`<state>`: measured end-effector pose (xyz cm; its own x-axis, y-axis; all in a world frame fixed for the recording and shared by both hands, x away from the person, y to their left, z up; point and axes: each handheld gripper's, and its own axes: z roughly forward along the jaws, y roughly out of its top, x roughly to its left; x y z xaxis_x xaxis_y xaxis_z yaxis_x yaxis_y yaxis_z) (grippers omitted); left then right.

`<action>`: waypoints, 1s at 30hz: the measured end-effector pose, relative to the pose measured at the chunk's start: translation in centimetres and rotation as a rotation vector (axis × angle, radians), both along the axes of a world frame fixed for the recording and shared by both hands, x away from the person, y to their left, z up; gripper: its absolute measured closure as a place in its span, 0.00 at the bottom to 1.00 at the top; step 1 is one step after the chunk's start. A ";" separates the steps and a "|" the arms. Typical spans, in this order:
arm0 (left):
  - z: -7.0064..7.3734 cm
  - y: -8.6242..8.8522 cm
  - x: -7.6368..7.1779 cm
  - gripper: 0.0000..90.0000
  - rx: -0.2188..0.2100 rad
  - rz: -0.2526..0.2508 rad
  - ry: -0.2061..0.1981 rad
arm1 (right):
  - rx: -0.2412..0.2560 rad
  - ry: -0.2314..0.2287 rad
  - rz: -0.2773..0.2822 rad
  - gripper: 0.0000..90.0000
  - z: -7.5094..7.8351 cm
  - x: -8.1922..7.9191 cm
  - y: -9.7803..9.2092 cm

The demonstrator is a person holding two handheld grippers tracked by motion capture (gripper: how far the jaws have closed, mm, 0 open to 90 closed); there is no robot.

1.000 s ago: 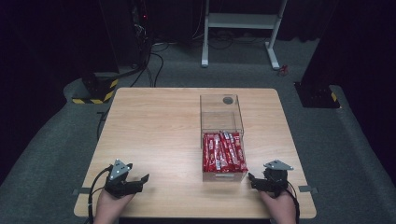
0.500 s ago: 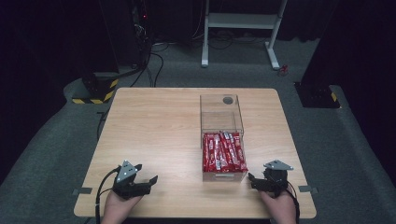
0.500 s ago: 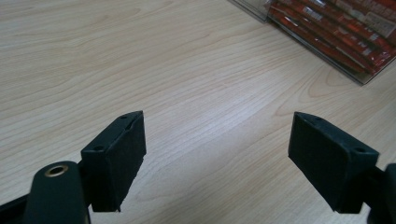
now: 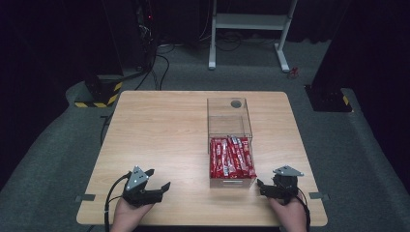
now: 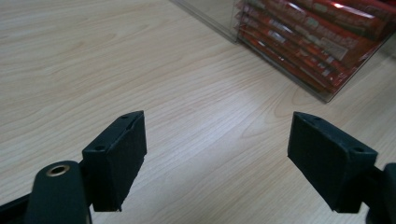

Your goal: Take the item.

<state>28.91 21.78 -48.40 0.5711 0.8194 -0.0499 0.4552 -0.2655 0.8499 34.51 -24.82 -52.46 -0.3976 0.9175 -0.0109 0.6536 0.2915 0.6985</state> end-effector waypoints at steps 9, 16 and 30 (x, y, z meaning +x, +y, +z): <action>1.2 -1.1 0.0 0.22 0.002 -0.026 -0.026 | 0.000 0.000 0.000 0.10 0.0 0.0 0.0; 2.2 -1.7 0.4 0.22 -0.010 -0.043 -0.038 | 0.000 0.000 0.000 0.10 0.0 0.0 0.0; 3.6 -2.9 1.2 0.22 -0.025 -0.059 -0.061 | -0.002 0.000 0.001 0.10 0.0 0.0 0.0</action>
<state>30.13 18.84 -44.77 0.6212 0.7829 -0.0338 0.3869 -0.2688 0.8821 34.51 -24.83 -52.46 -0.3986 0.9170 -0.0123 0.6532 0.2933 0.6980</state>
